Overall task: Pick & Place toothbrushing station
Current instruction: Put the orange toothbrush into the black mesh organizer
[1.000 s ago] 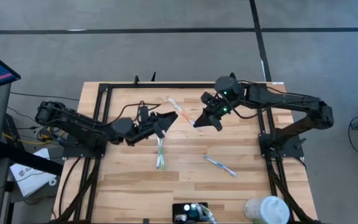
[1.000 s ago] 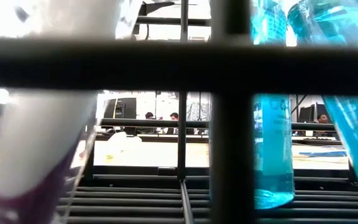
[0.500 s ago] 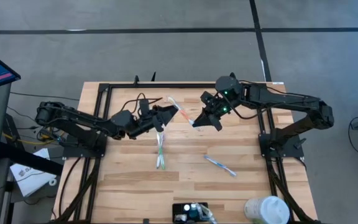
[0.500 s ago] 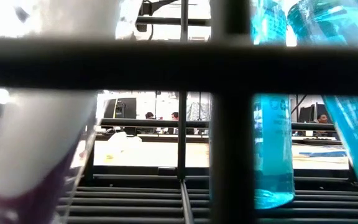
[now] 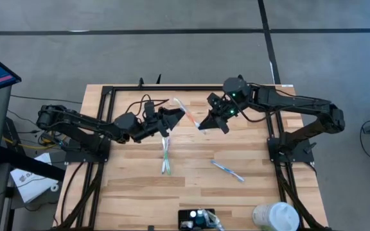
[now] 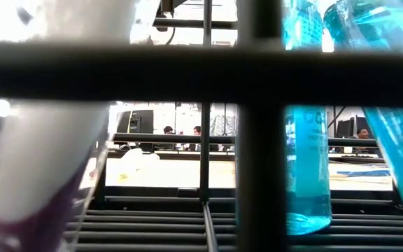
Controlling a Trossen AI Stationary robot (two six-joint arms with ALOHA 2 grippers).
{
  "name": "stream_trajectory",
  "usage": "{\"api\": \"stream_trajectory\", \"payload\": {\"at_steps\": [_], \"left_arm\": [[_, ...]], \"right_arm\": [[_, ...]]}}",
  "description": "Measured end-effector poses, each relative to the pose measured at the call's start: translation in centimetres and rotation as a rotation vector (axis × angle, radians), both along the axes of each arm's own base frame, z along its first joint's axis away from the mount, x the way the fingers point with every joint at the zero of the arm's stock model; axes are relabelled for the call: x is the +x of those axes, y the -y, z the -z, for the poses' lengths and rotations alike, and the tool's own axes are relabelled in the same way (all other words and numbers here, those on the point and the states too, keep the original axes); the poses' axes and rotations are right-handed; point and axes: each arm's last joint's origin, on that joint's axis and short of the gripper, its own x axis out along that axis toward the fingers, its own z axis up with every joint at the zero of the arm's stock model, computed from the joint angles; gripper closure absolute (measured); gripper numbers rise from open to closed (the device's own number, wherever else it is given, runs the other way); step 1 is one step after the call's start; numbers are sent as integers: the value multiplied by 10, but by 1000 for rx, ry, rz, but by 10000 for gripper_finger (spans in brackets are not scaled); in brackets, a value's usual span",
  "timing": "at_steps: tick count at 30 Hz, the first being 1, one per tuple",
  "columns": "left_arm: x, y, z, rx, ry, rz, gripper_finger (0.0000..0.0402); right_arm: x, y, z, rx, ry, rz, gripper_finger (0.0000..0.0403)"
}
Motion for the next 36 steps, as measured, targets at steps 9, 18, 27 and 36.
{"api": "stream_trajectory", "payload": {"at_steps": [9, 18, 27, 36], "left_arm": [[0, -6, -1, 13, 9, 17, 202], [0, -5, -3, 33, 30, 49, 201], [0, -8, -6, 36, 42, 35, 198], [1, -14, -15, 53, 62, 11, 199]], "right_arm": [[1, -1, -3, 23, 20, -9, 391], [1, 2, -2, 14, 14, 23, 391], [1, 4, -2, 13, 13, 32, 391], [1, 4, -2, 11, 20, 33, 391]]}}
